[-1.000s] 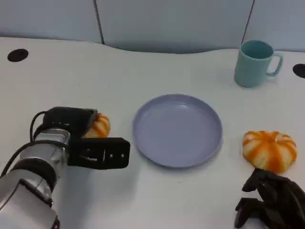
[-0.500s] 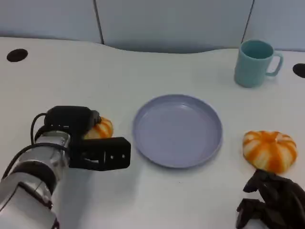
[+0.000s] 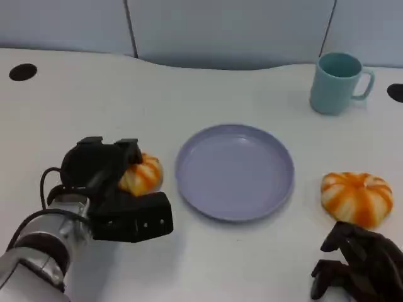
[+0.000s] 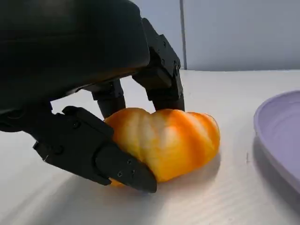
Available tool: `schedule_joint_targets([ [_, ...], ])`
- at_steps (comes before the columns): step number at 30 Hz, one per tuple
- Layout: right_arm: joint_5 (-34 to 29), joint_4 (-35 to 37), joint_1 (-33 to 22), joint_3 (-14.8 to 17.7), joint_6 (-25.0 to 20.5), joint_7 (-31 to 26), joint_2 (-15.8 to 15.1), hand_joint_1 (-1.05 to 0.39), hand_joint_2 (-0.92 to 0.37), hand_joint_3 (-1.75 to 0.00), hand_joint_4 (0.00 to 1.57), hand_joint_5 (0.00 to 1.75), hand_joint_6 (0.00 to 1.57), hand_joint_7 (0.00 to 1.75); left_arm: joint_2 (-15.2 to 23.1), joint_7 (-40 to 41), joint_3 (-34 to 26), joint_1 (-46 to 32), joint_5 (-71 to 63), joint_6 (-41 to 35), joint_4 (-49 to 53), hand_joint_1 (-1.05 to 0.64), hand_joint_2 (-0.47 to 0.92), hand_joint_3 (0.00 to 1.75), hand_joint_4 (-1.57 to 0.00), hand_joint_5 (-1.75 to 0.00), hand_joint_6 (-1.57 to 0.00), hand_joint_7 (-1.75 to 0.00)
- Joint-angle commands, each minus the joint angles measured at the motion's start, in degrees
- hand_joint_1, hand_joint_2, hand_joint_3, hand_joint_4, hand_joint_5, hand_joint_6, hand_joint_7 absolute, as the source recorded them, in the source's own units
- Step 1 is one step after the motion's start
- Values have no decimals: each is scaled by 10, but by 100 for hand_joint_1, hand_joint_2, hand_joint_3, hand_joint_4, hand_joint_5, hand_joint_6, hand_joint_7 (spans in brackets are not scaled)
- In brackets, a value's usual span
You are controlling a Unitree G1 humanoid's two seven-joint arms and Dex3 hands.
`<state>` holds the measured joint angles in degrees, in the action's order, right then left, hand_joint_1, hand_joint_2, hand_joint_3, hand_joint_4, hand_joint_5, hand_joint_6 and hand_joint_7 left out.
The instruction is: Grasp the bread from the table and place it into the plate.
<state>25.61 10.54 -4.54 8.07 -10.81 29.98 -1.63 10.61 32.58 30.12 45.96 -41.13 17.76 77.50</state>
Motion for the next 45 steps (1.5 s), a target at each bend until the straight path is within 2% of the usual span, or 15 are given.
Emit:
schedule_joint_targets([
  [1,5,15,12,7,4,6,-6,-86,-79,0,138,90,121,93,12,27,-16,-6,12,22,-4,-12,88,43,-76,-175,-60,-175],
  [3,2,21,17,6,8,6,-6,-86,-79,0,138,90,121,93,16,31,-21,-4,12,33,-6,-12,88,44,-77,-175,-61,-175],
  [4,0,26,20,5,12,8,-6,-87,-79,0,138,89,121,91,20,35,-24,-2,14,42,-8,-12,81,56,-78,-175,-61,-175],
  [6,-3,33,24,4,18,9,-6,-87,-79,0,139,87,121,90,25,39,-28,1,16,51,-9,-13,76,67,-80,-175,-62,-175],
  [12,-1,50,36,4,21,12,-3,-86,-78,0,140,85,124,85,37,40,-47,17,31,69,-18,-6,68,69,-79,-175,-60,-175],
  [16,-2,53,38,3,24,10,0,-87,-78,0,140,84,124,83,41,54,-46,29,24,75,-22,-8,62,77,-81,-175,-62,-175],
  [23,-9,57,41,0,30,10,3,-87,-79,-1,140,84,125,83,31,83,-13,61,-12,83,-33,-8,56,75,-83,-175,-66,-175],
  [24,-9,59,42,1,29,10,3,-87,-78,0,140,84,125,83,26,81,-12,66,-12,87,-36,-11,60,67,-83,-175,-71,-159],
  [26,-8,60,43,2,28,9,4,-87,-78,0,140,84,125,83,18,84,-10,72,-11,93,-39,-11,64,61,-84,-175,-70,-161],
  [29,-9,60,44,1,27,7,5,-87,-78,0,140,85,125,83,5,93,-5,80,-15,99,-40,-9,50,88,-86,-175,-66,-173],
  [33,-12,63,44,0,30,8,5,-86,-78,0,140,85,124,84,-11,51,3,99,-13,114,-40,-13,47,109,-87,-175,-66,-175],
  [37,-12,64,44,0,31,8,6,-86,-78,0,140,85,123,85,-14,37,4,104,-12,119,-40,-14,45,113,-85,-175,-65,-175],
  [40,-14,64,45,-3,31,8,7,-86,-78,0,140,84,123,85,-32,18,12,116,-16,123,-39,-14,44,115,-86,-175,-67,-175],
  [45,-18,74,50,-6,39,8,11,-86,-78,0,142,83,124,83,-50,-40,16,126,-10,119,-35,-16,49,119,-90,-175,-71,-175],
])
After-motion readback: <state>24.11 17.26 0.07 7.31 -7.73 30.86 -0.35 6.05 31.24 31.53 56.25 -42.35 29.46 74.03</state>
